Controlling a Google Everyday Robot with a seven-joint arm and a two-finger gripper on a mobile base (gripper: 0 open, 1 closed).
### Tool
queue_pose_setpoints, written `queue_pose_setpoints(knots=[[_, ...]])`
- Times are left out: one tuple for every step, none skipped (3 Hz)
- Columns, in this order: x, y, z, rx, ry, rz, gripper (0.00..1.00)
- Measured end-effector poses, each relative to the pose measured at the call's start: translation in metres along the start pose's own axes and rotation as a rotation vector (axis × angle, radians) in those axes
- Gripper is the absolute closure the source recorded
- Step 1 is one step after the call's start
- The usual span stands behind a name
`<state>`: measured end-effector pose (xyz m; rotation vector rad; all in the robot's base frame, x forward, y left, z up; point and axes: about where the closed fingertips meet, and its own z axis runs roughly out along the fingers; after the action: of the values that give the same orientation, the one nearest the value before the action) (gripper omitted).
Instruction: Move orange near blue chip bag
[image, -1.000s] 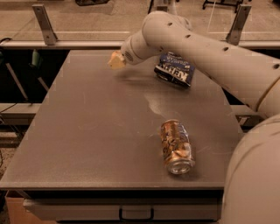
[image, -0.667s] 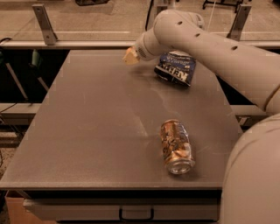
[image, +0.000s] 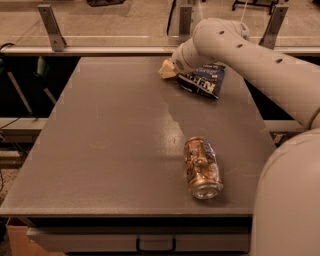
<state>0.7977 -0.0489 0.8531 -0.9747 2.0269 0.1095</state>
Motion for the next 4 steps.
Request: queue_pose_setpoints(knots=[[0.0082, -0.0043, 0.0036, -0.019, 0.008, -0.006, 0.62], [0.0107, -0.0067, 0.0063, -0.032, 0.014, -0.019, 0.39], [0.0109, -0.0089, 0.0065, -0.038, 0.021, -0.034, 0.15], [0.0116, -0.0113, 0.0031, -0.032, 0.027, -0.045, 0.00]])
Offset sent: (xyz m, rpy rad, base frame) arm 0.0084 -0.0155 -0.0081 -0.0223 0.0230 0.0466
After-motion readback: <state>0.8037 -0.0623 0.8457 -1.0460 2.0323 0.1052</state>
